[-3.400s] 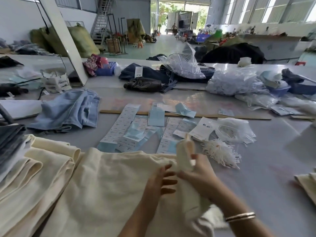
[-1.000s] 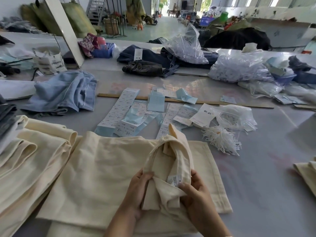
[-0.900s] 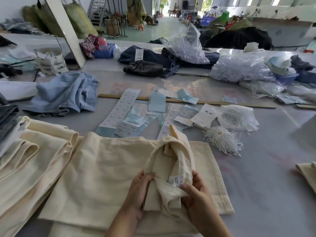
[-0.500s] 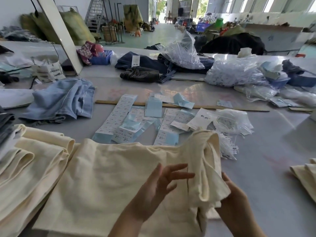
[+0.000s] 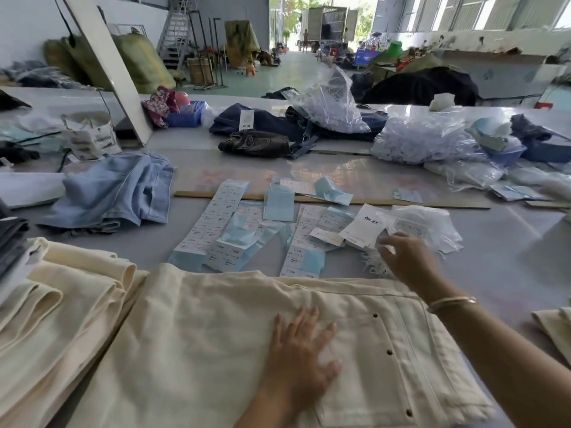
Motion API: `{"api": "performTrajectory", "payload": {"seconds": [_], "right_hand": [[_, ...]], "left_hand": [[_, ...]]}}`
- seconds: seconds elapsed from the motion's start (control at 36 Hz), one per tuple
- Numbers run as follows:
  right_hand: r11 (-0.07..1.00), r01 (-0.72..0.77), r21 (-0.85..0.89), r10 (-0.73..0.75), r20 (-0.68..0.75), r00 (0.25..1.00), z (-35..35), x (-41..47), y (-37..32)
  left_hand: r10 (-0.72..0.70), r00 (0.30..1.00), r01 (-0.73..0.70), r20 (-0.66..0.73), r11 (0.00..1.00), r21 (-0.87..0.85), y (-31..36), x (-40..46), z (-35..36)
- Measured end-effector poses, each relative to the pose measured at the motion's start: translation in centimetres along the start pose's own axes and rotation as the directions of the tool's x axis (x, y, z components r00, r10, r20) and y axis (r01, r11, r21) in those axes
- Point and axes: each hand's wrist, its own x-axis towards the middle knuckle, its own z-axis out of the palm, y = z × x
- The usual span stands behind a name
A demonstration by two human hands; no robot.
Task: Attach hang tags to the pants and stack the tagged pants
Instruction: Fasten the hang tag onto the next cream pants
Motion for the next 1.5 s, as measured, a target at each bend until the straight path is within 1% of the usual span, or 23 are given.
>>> {"api": "performTrajectory", "payload": {"seconds": [0.06, 0.11, 0.17, 0.25, 0.33, 0.5, 0.67, 0.86, 0.97, 1.06, 1.11, 1.17, 1.19, 1.22, 1.28, 1.31, 1.33, 1.36, 1.39, 1.42, 1.44, 1.47, 1.5], "right_hand": [[0.989, 0.077, -0.130, -0.067, 0.074, 0.995, 1.9, 2.5, -1.4], [0.966, 0.118, -0.231, -0.087, 0.139, 0.986, 3.8, 4.4, -2.1], [0.953, 0.103, -0.286, -0.056, 0.168, 0.984, 5.2, 5.5, -2.6], [0.929, 0.061, -0.364, 0.009, 0.188, 0.982, 6.5, 6.5, -2.3], [0.924, 0.016, -0.383, 0.077, 0.226, 0.971, 7.0, 6.9, -1.3], [0.922, 0.111, -0.371, -0.014, 0.253, 0.967, 6.8, 7.1, 0.3], [0.932, 0.079, -0.354, -0.028, 0.149, 0.988, 6.3, 7.1, 1.0], [0.978, -0.081, -0.191, 0.095, 0.066, 0.993, 6.1, 6.9, 1.0], [0.982, -0.190, -0.020, 0.191, 0.109, 0.976, 6.2, 7.3, 1.3], [0.939, -0.302, 0.165, 0.271, 0.190, 0.944, 6.1, 7.9, 2.0], [0.883, -0.385, 0.269, 0.323, 0.248, 0.914, 5.9, 8.2, 2.6], [0.818, -0.448, 0.361, 0.372, 0.263, 0.890, 5.9, 8.5, 3.1], [0.788, -0.462, 0.407, 0.399, 0.233, 0.887, 5.8, 8.5, 3.2], [0.769, -0.456, 0.449, 0.431, 0.163, 0.888, 5.7, 8.5, 3.0], [0.775, -0.381, 0.504, 0.464, -0.045, 0.884, 5.3, 8.0, 2.2], [0.804, -0.317, 0.503, 0.439, -0.142, 0.887, 4.9, 7.5, 1.4], [0.841, -0.233, 0.489, 0.374, -0.215, 0.902, 4.4, 6.8, 0.4], [0.876, -0.123, 0.467, 0.273, -0.269, 0.923, 4.0, 5.9, -0.7], [0.902, -0.008, 0.432, 0.154, -0.304, 0.940, 3.6, 4.8, -1.7], [0.917, 0.112, 0.384, 0.021, -0.326, 0.945, 3.4, 3.5, -2.8], [0.919, 0.221, 0.327, -0.105, -0.337, 0.936, 3.3, 2.1, -3.8], [0.907, 0.327, 0.266, -0.231, -0.336, 0.913, 3.3, 0.6, -4.8], [0.880, 0.431, 0.198, -0.357, -0.324, 0.876, 3.3, -0.9, -5.8]], "left_hand": [[0.026, 0.999, -0.026, -0.031, 1.000, -0.010, -0.1, 0.0, 0.2], [0.041, 0.998, -0.041, -0.037, 0.999, -0.007, -0.4, 0.2, 0.4], [0.041, 0.998, -0.042, -0.039, 0.999, -0.016, -0.6, 0.3, 0.7], [0.038, 0.998, -0.043, -0.048, 0.993, -0.110, -0.7, 0.4, 0.8], [0.019, 0.997, -0.029, -0.069, 0.989, -0.144, -0.7, 0.5, 0.8], [0.009, 0.997, -0.023, -0.079, 0.984, -0.178, -0.7, 0.7, 0.8], [0.000, 0.998, -0.011, -0.060, 0.982, -0.191, -0.8, 0.8, 0.7], [-0.007, 0.999, -0.002, -0.042, 0.980, -0.201, -0.8, 0.8, 0.5], [-0.008, 0.999, -0.002, -0.048, 0.979, -0.203, -0.7, 0.9, 0.4], [-0.001, 0.999, -0.007, -0.034, 0.975, -0.220, -0.7, 0.9, 0.5], [-0.002, 1.000, -0.004, -0.031, 0.977, -0.213, -0.8, 0.9, 0.7], [-0.007, 0.998, -0.005, -0.057, 0.977, -0.212, -0.9, 1.0, 0.9], [-0.020, 0.998, 0.006, -0.064, 0.977, -0.214, -0.9, 1.0, 0.9], [-0.034, 0.996, 0.015, -0.084, 0.975, -0.222, -0.9, 1.0, 0.9], [-0.053, 0.987, 0.015, -0.149, 0.969, -0.248, -1.1, 1.0, 1.0], [-0.058, 0.983, -0.004, -0.177, 0.943, -0.334, -1.3, 1.0, 1.0], [-0.089, 0.974, -0.021, -0.208, 0.879, -0.475, -1.6, 1.2, 1.0], [-0.171, 0.967, 0.007, -0.188, 0.759, -0.652, -1.7, 1.3, 0.6], [-0.279, 0.954, 0.063, -0.107, 0.538, -0.841, -1.8, 1.3, 0.2], [-0.378, 0.926, 0.120, 0.009, 0.272, -0.955, -1.7, 1.4, -0.5], [-0.427, 0.894, 0.139, 0.133, -0.018, -0.990, -1.7, 1.8, -1.2], [-0.446, 0.869, 0.124, 0.215, -0.224, -0.967, -1.7, 2.3, -1.7], [-0.441, 0.858, 0.105, 0.264, -0.352, -0.930, -2.0, 3.0, -2.1]]}}
